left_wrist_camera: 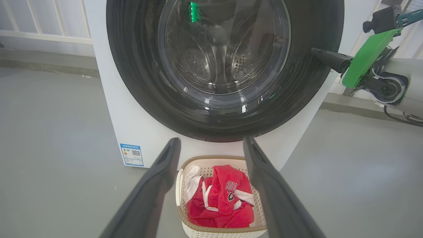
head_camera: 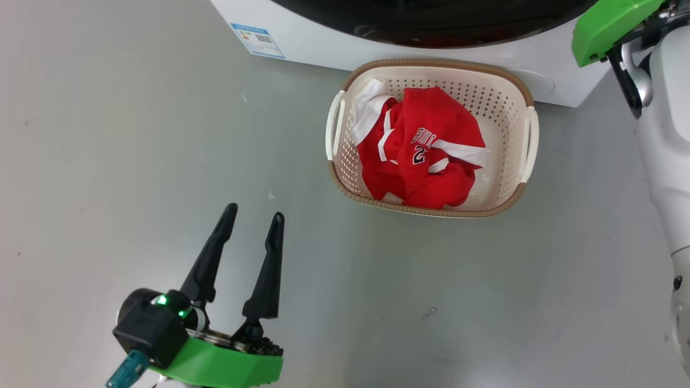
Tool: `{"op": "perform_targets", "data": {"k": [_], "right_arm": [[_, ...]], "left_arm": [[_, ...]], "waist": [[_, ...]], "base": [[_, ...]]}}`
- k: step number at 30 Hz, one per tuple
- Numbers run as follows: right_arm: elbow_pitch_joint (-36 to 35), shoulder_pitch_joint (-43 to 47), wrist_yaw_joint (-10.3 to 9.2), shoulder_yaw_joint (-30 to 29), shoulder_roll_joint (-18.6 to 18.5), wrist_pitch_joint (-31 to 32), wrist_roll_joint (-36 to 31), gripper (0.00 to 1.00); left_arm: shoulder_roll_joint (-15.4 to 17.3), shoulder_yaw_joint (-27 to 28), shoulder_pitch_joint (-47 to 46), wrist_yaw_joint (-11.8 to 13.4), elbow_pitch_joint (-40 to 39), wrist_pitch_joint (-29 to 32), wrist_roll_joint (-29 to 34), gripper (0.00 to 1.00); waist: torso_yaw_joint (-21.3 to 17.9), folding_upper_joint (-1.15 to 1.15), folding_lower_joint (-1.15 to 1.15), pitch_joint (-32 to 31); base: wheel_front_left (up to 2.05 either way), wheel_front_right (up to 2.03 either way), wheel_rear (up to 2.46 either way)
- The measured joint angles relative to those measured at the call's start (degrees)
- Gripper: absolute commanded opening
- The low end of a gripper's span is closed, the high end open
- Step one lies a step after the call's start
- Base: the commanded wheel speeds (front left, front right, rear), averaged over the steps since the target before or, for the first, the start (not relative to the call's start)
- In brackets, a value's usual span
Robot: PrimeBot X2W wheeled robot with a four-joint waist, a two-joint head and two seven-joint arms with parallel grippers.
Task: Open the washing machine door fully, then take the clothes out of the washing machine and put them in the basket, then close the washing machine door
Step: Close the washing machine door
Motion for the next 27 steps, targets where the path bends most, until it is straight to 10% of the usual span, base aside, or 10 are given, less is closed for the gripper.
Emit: {"op": "perform_targets", "data": {"k": [13, 21, 23, 27], "right_arm": [[-0.56, -0.14, 0.08, -1.65, 2.64, 0.0, 0.13, 0.0], [-7.2, 7.53, -0.19, 3.89, 4.49, 0.01, 7.82, 0.42], [-9.16, 9.87, -0.19, 6.1, 4.63, 0.01, 9.62, 1.0], [-13.94, 14.71, -0.19, 10.47, 4.9, 0.0, 14.96, 1.0]], "left_arm": [[-0.34, 0.89, -0.02, -0.93, 0.18, -0.23, 0.0, 1.0], [-0.36, 2.22, -0.23, -1.52, 0.53, -0.24, -3.34, 1.0], [-0.36, 2.78, -0.23, -1.53, 0.76, -0.24, -3.34, 1.0], [-0.35, 4.22, -0.22, -1.51, 1.09, -0.25, -3.21, 1.0]], "waist": [[-2.02, 0.0, 0.0, -0.48], [-6.35, 0.0, 0.0, -2.09], [-7.48, 0.0, 0.0, -2.69], [-9.95, 0.0, 0.0, -4.14]], "base": [[0.0, 0.0, 0.0], [0.0, 0.0, 0.0], [0.0, 0.0, 0.0], [0.0, 0.0, 0.0]]}}
